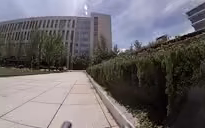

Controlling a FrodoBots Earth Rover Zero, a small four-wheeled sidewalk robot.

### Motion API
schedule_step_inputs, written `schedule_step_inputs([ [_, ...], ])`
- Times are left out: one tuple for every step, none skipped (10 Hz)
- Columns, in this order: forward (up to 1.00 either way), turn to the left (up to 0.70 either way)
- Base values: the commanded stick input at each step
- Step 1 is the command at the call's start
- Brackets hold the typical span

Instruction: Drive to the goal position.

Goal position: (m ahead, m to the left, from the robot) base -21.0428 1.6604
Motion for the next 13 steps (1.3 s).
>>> schedule_step_inputs([
  [0.1,0.0],
  [0.1,0.0],
  [0.1,0.0],
  [0.1,0.0],
  [0.1,0.0],
  [0.1,0.0],
  [0.1,0.0],
  [0.1,0.0],
  [0.1,0.0],
  [0.1,0.0],
  [0.1,0.0],
  [0.1,0.0],
  [0.1,0.0],
])
